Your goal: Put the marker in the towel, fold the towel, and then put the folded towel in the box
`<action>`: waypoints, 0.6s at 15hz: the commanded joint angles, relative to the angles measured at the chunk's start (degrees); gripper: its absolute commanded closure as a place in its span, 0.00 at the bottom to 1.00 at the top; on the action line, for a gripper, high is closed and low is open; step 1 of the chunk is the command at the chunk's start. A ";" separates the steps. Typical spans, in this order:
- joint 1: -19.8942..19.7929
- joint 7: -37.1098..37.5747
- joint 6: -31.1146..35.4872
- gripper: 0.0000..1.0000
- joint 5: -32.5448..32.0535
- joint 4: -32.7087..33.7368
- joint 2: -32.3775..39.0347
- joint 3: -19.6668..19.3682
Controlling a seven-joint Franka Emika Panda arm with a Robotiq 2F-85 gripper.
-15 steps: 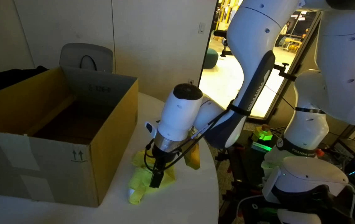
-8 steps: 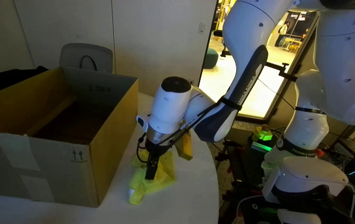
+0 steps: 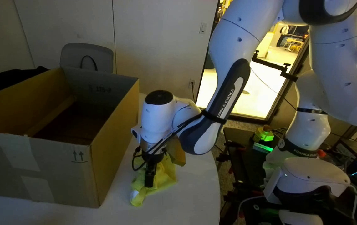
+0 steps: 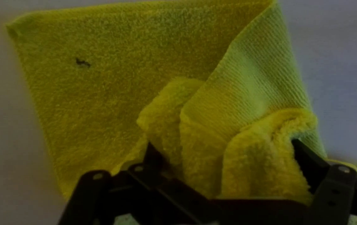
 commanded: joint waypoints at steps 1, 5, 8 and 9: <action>0.38 -6.06 -2.26 0.00 5.44 4.91 4.74 -0.54; -0.39 -10.60 -6.60 0.25 8.70 6.81 5.53 0.19; -0.35 -12.71 -9.61 0.48 9.42 7.09 4.36 0.43; 0.02 -12.64 -10.33 0.55 9.40 7.14 4.11 0.29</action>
